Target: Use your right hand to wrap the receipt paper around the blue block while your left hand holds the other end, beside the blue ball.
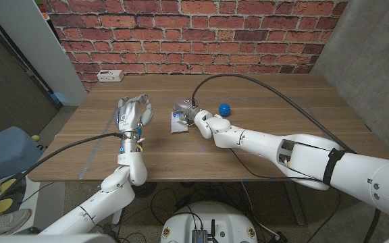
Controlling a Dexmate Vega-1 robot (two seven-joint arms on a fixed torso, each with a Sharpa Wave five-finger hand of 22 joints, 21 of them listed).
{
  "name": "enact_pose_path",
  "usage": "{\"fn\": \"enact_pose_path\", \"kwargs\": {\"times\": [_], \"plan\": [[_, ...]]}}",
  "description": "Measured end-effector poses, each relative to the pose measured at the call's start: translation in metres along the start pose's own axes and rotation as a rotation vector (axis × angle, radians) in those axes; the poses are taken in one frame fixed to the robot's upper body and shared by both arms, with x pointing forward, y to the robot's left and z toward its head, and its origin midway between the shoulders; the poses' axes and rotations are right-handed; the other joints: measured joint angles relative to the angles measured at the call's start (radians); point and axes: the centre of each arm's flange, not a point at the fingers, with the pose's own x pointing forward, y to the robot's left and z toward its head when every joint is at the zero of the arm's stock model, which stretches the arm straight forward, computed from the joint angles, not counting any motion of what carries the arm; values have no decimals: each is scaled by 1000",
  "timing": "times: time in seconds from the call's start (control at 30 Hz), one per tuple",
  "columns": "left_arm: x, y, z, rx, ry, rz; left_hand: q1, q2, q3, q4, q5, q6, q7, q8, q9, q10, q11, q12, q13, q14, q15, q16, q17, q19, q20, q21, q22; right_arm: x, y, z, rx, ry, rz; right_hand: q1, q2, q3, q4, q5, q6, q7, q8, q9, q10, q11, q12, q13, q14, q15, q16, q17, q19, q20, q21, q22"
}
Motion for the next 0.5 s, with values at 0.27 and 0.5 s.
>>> {"fn": "enact_pose_path", "kwargs": {"times": [0.27, 0.5], "plan": [[-2, 1, 1, 0, -3, 2, -5, 5, 4, -4, 0, 4, -4, -4, -3, 0, 0, 0, 0, 0, 0, 0, 0, 0, 0, 0, -4, -5, 1, 1, -22, 9, -23, -70, -17, -11, 11, 12, -211, -60, -1, -7, -166, -14, -78, -21, -106, 30, -70, -19, -96, 31, -43, -8], [-4, 2, 2, 5, -1, 2, -5, 5, 4, -4, 0, 4, -4, -6, -3, 0, 0, 0, 0, 0, 0, 0, -3, 0, 0, 2, -4, -11, -1, 0, -14, 8, -55, -90, -6, -11, 11, 19, -325, -67, -1, -11, -266, -20, -89, -33, -158, 47, -96, -14, -128, 45, -69, -8]]}}
